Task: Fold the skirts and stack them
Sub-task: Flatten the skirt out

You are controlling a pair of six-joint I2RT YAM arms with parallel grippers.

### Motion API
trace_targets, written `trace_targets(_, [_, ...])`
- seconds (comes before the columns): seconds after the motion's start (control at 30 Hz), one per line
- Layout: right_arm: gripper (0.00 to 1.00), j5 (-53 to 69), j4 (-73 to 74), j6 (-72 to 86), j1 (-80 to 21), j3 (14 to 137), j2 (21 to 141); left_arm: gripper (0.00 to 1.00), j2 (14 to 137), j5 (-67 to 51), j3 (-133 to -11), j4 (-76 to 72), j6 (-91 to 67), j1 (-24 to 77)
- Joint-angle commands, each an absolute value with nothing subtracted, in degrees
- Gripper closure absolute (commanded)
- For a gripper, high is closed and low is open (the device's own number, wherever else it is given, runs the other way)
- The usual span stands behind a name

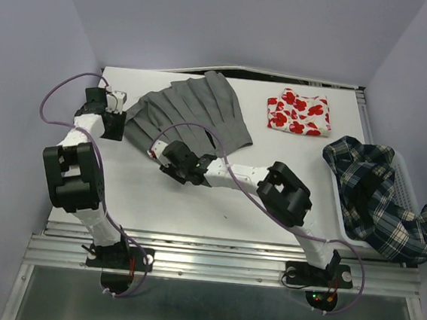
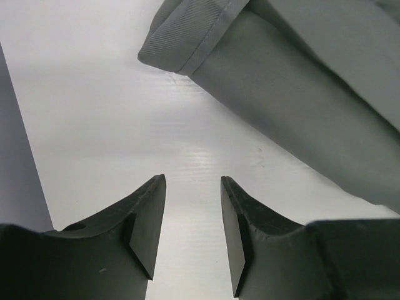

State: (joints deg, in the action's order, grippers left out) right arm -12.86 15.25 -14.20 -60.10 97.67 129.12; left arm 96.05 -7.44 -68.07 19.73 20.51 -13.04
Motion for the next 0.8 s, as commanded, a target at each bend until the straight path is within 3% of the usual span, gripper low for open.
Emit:
trace_targets(0.0, [0.64, -16.1, 16.8, -14.7, -59.8, 95.7, 131.3, 0.49, 98.5, -4.2, -71.6, 15.2, 21.4, -12.1])
trace_targets(0.27, [0.99, -12.3, 16.9, -14.2, -59.8, 93.3, 128.1, 0.49, 104.6, -5.8, -77.0, 11.9, 19.8, -9.6])
trace_targets(0.67, [0.99, -9.7, 17.5, -11.8, -59.8, 93.6, 123.1, 0.56, 111.0, 1.6, -78.8, 11.8, 19.6, -7.7])
trace_targets(0.77, [0.99, -9.5, 17.8, -11.4, -59.8, 94.2, 122.4, 0.52, 110.1, 4.7, -78.2, 11.4, 20.4, -7.7])
